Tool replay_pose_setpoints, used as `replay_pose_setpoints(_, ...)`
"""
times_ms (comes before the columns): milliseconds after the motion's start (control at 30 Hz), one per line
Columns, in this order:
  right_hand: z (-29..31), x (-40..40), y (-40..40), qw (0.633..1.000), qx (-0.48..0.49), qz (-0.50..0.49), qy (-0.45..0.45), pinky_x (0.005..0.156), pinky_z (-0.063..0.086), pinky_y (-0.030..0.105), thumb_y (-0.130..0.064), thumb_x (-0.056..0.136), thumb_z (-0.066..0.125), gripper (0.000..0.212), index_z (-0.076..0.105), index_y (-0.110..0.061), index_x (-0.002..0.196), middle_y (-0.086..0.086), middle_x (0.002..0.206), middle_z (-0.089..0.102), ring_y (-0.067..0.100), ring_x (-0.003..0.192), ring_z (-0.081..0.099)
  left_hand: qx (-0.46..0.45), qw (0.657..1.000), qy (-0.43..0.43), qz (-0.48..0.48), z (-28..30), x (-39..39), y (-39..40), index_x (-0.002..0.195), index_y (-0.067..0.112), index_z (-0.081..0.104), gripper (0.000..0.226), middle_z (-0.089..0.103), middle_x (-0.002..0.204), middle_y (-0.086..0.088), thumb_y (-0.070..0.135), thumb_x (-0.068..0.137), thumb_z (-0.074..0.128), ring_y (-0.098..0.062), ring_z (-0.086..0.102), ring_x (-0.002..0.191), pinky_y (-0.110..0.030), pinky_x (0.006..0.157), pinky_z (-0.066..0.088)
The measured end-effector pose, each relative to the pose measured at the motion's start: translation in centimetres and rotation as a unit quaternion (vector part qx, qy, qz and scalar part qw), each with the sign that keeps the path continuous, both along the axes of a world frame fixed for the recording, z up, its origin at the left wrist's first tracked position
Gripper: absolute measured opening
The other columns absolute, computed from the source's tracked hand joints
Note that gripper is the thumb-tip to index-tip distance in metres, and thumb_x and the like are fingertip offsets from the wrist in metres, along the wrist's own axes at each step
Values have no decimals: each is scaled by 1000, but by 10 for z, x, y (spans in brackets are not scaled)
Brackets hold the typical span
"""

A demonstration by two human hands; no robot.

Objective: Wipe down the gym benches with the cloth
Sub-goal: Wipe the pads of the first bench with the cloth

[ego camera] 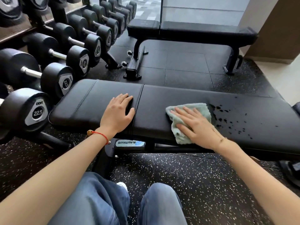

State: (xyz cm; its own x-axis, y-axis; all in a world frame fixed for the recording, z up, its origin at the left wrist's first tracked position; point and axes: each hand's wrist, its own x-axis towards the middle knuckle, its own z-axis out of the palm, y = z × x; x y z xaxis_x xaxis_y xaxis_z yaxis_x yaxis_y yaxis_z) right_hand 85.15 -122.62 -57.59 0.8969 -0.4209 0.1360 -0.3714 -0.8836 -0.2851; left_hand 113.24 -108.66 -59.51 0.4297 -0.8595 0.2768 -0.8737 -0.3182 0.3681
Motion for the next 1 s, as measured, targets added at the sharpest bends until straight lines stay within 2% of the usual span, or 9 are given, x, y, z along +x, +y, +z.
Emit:
replay_pose_setpoints(100, 1, -9, -14, 1000, -2, 7, 8, 121, 5, 34, -59, 93, 22, 62, 26, -32, 149, -14, 156, 21, 8, 146, 11, 5, 1000, -2, 2, 1, -2, 0, 145, 15, 45, 61, 40, 153, -7, 41, 90, 38, -22, 29, 145, -38, 123, 14)
replay_pose_setpoints(167, 2, 24, -51, 999, -11, -50, 11, 120, 11, 40, -58, 92, 25, 67, 31, -22, 148, -4, 155, 28, 19, 146, 20, 3, 1000, -3, 2, 2, -3, 0, 145, 14, 45, 58, 40, 153, -7, 38, 92, 41, -22, 29, 145, -38, 123, 14)
replay_pose_setpoints(267, 3, 86, -79, 986, -6, -156, 59, 120, 6, 41, -43, 100, 33, 56, 24, -19, 150, 0, 158, 21, 24, 147, 16, 1, 1000, 3, 2, 2, -3, 1, 146, 16, 44, 56, 39, 154, -6, 37, 94, 43, -21, 28, 146, -38, 123, 14)
replay_pose_setpoints(367, 1, 108, -36, 996, -15, -76, 47, 120, 2, 42, -44, 99, 30, 54, 23, -26, 150, -2, 158, 21, 21, 147, 13, 6, 1000, 9, -1, 2, -1, 2, 146, 17, 44, 60, 39, 154, -5, 42, 92, 39, -20, 27, 146, -37, 123, 13)
replay_pose_setpoints(533, -2, 33, 27, 996, -4, 89, 6, 120, 2, 35, -56, 96, 22, 54, 15, -41, 147, -13, 157, 20, 11, 147, 9, 22, 999, 17, -19, 1, 6, 0, 147, 17, 43, 65, 36, 156, -5, 45, 89, 36, -20, 25, 147, -38, 123, 11)
replay_pose_setpoints(633, 3, 41, -22, 1000, 10, -2, 13, 121, 5, 36, -55, 94, 28, 61, 24, -28, 148, -7, 156, 24, 16, 147, 14, 14, 1000, 2, -7, 4, 13, 5, 144, 16, 47, 64, 38, 154, -7, 44, 88, 38, -23, 26, 147, -40, 123, 12)
replay_pose_setpoints(767, 8, 122, -60, 989, -2, -130, 72, 119, 1, 40, -43, 101, 32, 55, 19, -23, 151, -2, 159, 16, 24, 148, 10, 20, 999, -14, 20, 4, 23, 16, 145, 15, 45, 65, 39, 154, -8, 45, 88, 37, -24, 27, 146, -41, 123, 13)
replay_pose_setpoints(867, 5, 156, -23, 996, -4, -54, 74, 120, -2, 41, -46, 101, 28, 55, 16, -30, 152, -6, 160, 12, 21, 148, 6, 21, 1000, -11, 18, 1, 24, 18, 146, 17, 43, 65, 38, 155, -6, 48, 89, 37, -22, 27, 146, -40, 123, 13)
replay_pose_setpoints(1000, 0, 92, 30, 996, -5, 86, 10, 120, -3, 36, -55, 96, 21, 57, 14, -37, 150, -12, 158, 14, 11, 147, 4, 15, 1000, -16, 21, -3, 24, 18, 146, 19, 43, 64, 38, 155, -4, 48, 90, 37, -21, 27, 146, -39, 123, 14)
